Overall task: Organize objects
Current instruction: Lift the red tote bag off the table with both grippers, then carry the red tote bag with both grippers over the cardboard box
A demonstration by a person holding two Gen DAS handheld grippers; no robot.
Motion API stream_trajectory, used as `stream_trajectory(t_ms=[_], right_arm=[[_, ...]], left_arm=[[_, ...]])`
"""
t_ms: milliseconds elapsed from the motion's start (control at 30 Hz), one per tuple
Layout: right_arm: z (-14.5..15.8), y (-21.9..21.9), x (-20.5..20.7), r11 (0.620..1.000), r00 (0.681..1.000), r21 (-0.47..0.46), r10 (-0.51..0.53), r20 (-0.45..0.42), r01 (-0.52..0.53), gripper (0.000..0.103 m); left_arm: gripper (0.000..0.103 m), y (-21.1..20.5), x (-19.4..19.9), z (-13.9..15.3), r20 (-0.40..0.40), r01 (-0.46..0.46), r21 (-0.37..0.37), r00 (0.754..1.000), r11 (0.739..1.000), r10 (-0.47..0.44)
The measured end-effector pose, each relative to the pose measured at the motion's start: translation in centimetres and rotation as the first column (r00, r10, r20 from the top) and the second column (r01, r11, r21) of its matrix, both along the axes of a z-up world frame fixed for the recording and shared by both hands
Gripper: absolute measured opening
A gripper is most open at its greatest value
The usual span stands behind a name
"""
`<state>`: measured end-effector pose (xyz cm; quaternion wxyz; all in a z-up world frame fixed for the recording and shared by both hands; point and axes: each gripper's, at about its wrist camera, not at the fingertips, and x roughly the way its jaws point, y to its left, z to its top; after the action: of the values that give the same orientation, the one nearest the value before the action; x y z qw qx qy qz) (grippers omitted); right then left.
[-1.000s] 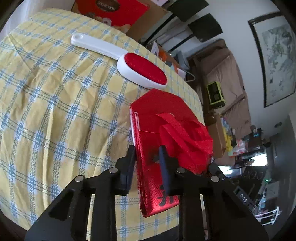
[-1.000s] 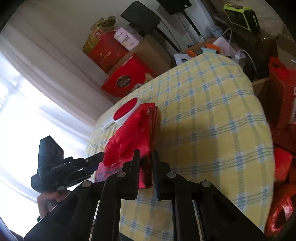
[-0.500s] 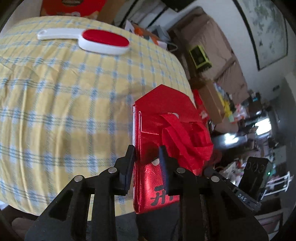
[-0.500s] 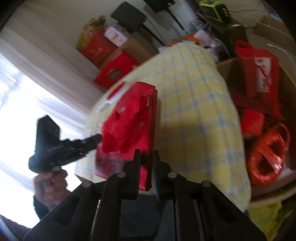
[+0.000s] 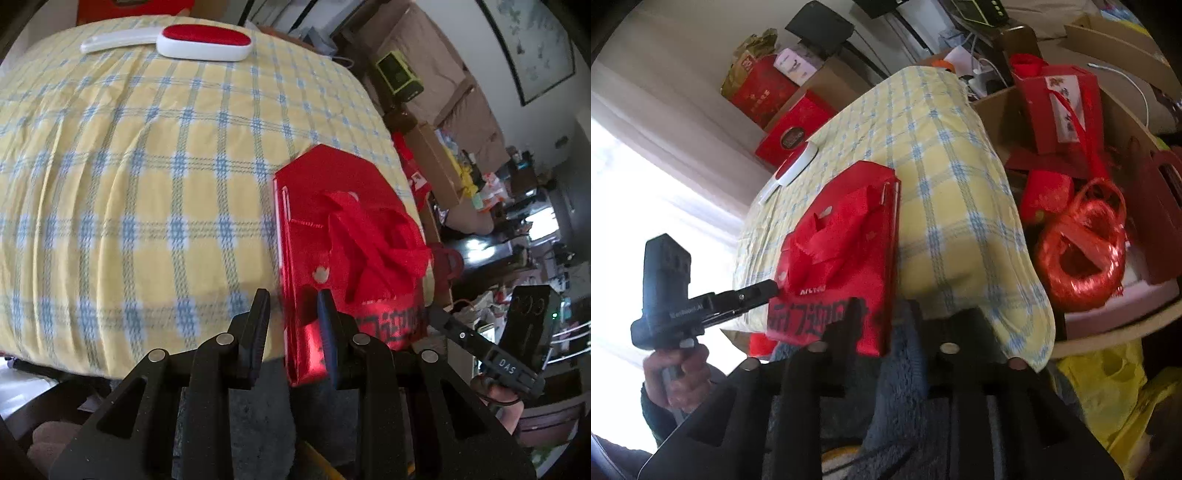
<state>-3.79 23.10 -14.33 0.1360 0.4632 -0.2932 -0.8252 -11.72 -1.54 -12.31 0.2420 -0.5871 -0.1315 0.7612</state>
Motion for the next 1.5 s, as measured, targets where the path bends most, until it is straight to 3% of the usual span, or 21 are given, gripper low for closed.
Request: stream_trajectory(t_ms=[300, 400, 633, 767, 867, 1000, 1067, 1200, 1267, 1400, 1500], right_arm=[[-1.0, -1.1, 0.1, 0.997, 0.999, -0.077, 0.034, 0.011, -0.033, 0.034], [-1.3, -1.5, 0.3, 0.998, 1.000, -0.061, 0.018, 0.003, -0.018, 0.027], [0.9, -1.8, 1.7, 0.997, 0.997, 0.018, 0.072, -0.005, -0.072, 0.026], [1.1, -2.3, 2.4, 0.991, 0.993, 0.068, 0.115, 0.035, -0.118, 0.037], [0.4, -1.9, 2.6, 0.992, 0.993, 0.061, 0.111, 0.050, -0.114, 0.042], [0.5, -0.8, 2.6, 0.995, 0.996, 0.055, 0.077, 0.039, -0.079, 0.056], [0.5, -0.3, 2.5, 0.997, 0.998, 0.033, 0.064, 0.024, -0.065, 0.060], [-0.8, -0.6, 1.0, 0.996, 0.996, -0.007, 0.086, 0.012, -0.086, 0.060], [-1.7, -1.2, 0.4, 0.995, 0.995, -0.003, 0.103, 0.014, -0.103, 0.059], [-2.7, -2.0, 0.2, 0.994, 0.993, 0.010, 0.112, 0.029, -0.112, 0.055], [-2.5, -2.3, 0.4, 0.992, 0.993, 0.029, 0.120, 0.016, -0.121, 0.049]], left_arm=[[0.029, 1.3, 1.5, 0.6, -0.026, 0.071, -0.051, 0.997, 0.996, -0.072], [0.029, 1.5, 1.9, 0.8, -0.033, 0.066, -0.081, 0.997, 0.995, -0.068], [0.030, 2.6, 4.0, 2.1, -0.018, 0.162, -0.159, 0.986, 0.974, -0.167], [0.031, 2.4, 5.4, 1.9, 0.017, 0.210, -0.124, 0.978, 0.970, -0.209], [0.031, 1.5, 5.5, 1.3, 0.040, 0.188, -0.130, 0.982, 0.974, -0.184], [0.035, -0.7, 4.6, 1.1, 0.046, 0.104, -0.134, 0.994, 0.985, -0.099], [0.047, -1.0, 4.1, 0.6, 0.044, 0.083, -0.123, 0.996, 0.989, -0.078], [0.049, -0.3, 3.7, -1.5, 0.072, 0.088, -0.144, 0.994, 0.986, -0.079], [0.049, 0.1, 3.8, -2.2, 0.074, 0.091, -0.117, 0.994, 0.989, -0.083], [0.049, 0.8, 3.9, -2.5, 0.042, 0.065, -0.071, 0.997, 0.995, -0.063], [0.047, 1.4, 4.2, -2.5, 0.008, 0.059, -0.090, 0.998, 0.994, -0.058]])
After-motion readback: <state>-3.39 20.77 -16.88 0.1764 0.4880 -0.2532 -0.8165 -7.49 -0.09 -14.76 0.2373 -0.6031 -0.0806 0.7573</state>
